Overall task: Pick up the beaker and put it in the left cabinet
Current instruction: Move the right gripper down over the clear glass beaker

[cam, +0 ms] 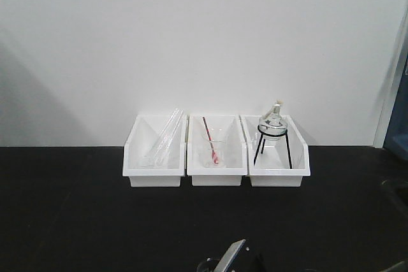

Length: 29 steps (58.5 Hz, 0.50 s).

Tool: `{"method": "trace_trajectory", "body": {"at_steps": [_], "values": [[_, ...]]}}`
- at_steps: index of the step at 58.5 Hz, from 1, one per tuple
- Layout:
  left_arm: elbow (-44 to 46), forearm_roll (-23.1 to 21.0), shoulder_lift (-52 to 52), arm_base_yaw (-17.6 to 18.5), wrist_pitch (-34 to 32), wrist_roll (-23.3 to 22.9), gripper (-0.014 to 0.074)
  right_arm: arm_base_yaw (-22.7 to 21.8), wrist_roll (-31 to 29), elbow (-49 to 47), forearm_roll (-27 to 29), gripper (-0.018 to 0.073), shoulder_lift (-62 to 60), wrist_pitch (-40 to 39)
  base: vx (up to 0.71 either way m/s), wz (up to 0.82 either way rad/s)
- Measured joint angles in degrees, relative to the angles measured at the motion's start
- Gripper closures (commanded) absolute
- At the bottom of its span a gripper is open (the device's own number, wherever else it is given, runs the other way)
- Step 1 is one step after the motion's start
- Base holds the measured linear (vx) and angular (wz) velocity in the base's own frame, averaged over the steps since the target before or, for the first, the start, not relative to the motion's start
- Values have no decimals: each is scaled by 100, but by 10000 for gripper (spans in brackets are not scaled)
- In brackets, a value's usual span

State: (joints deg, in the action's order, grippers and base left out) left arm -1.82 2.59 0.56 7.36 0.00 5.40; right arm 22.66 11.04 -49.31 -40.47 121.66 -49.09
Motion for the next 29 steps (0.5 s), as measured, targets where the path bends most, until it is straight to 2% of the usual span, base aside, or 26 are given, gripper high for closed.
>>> {"method": "trace_trajectory", "body": {"at_steps": [6,12,13,14,16,21,29], "values": [[0,0,0,0,0,0,595,0,183,-15,76,152,0,16,0,0],[0,0,0,0,0,0,595,0,452,-17,52,274,-112,171,0,0],[0,0,0,0,0,0,595,0,493,-17,35,305,-142,209,0,0],[0,0,0,0,0,0,595,0,661,-17,-160,455,-540,512,0,0],[0,0,0,0,0,0,595,0,737,-17,-253,491,-689,581,0,0],[0,0,0,0,0,0,595,43,975,-29,-534,574,-1168,789,0,0],[0,0,0,0,0,0,595,212,1506,-151,-957,571,-1932,1169,0,0]]}}
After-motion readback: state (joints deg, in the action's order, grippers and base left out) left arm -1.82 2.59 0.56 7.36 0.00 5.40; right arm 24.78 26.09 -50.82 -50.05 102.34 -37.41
